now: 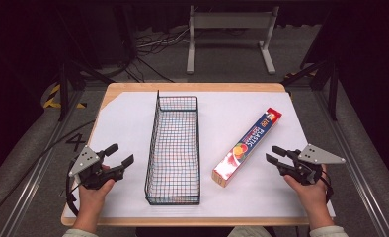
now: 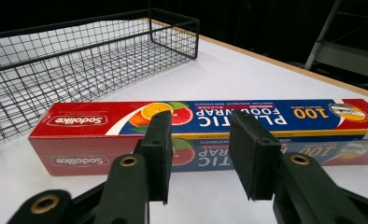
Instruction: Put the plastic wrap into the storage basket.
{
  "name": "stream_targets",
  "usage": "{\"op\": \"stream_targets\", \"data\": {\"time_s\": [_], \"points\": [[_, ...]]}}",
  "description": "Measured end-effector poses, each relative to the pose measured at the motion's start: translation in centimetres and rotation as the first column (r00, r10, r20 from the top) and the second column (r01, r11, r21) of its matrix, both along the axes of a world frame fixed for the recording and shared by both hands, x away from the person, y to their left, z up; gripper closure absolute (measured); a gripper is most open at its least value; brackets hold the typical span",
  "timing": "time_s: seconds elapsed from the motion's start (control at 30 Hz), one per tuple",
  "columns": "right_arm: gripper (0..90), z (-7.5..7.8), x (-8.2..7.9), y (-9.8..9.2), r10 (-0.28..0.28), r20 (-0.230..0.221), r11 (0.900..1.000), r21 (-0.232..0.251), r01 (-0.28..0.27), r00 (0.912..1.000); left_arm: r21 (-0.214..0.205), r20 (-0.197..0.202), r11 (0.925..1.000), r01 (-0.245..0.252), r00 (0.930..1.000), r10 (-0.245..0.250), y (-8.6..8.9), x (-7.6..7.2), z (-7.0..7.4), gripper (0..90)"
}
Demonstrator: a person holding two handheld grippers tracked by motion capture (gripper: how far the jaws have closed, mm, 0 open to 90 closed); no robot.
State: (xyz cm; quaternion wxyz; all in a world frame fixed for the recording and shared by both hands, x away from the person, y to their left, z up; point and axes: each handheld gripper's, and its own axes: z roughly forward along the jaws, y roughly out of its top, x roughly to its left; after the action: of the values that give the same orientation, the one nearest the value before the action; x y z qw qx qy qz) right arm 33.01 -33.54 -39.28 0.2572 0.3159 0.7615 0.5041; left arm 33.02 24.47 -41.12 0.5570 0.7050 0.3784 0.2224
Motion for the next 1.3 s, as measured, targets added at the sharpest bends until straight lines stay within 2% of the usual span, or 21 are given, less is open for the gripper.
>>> {"op": "stream_targets", "data": {"time_s": [0.2, 0.37, 0.47, 0.53, 0.67, 0.77, 0.9, 1.07, 1.23, 1.3], "points": [[59.6, 0.6, 0.4, 0.2, -0.01, -0.019, 0.9999, 0.004, 0.01, 0.9998, 0.003, 0.007, 0.9999, -0.014, 0.9999, 0.014, 0.0, -0.2, 0.1, 28.4], [61.3, 1.2, 1.0, 0.9, 0.021, -0.049, 0.9997, 0.007, -0.021, 0.9985, 0.018, 0.006, 0.9997, -0.019, 0.9998, 0.019, 0.0, -0.2, 0.0, 28.4], [62.4, 1.7, 1.5, 1.8, 0.056, -0.077, 0.9984, -0.006, -0.057, 0.9955, 0.018, 0.005, 0.9996, -0.023, 0.9997, 0.023, -0.1, -0.3, -0.1, 28.5], [63.3, 2.4, 2.0, 2.9, 0.079, -0.098, 0.9961, -0.032, -0.082, 0.992, 0.022, 0.007, 0.9994, -0.028, 0.9996, 0.028, 0.0, -0.3, -0.1, 28.6], [65.5, 3.1, 2.8, 4.0, 0.115, -0.119, 0.992, -0.038, -0.12, 0.9862, 0.024, 0.006, 0.9992, -0.032, 0.9995, 0.032, 0.0, -0.2, -0.2, 28.6], [65.3, 3.8, 3.5, 5.1, 0.119, -0.12, 0.9902, -0.059, -0.127, 0.9856, 0.027, 0.001, 0.999, -0.035, 0.9994, 0.035, 0.0, -0.1, -0.2, 28.7], [69.7, 4.5, 4.2, 6.3, 0.134, -0.126, 0.9869, -0.072, -0.144, 0.9829, 0.033, 0.005, 0.9989, -0.033, 0.9995, 0.033, 0.0, -0.1, -0.2, 28.8], [75.3, 5.0, 4.8, 7.2, 0.166, -0.17, 0.9806, -0.076, -0.181, 0.9714, 0.025, 0.006, 0.999, -0.038, 0.9993, 0.038, 0.2, -0.2, -0.2, 28.8], [76.3, 4.9, 5.5, 8.2, 0.157, -0.211, 0.9771, -0.109, -0.183, 0.9649, 0.031, 0.01, 0.9986, -0.042, 0.9991, 0.042, 0.2, -0.2, -0.1, 28.9], [83.7, 4.7, 5.8, 8.7, 0.163, -0.236, 0.9732, -0.122, -0.195, 0.958, 0.037, 0.009, 0.9982, -0.048, 0.9988, 0.048, 0.3, -0.3, -0.1, 29.0]]}}
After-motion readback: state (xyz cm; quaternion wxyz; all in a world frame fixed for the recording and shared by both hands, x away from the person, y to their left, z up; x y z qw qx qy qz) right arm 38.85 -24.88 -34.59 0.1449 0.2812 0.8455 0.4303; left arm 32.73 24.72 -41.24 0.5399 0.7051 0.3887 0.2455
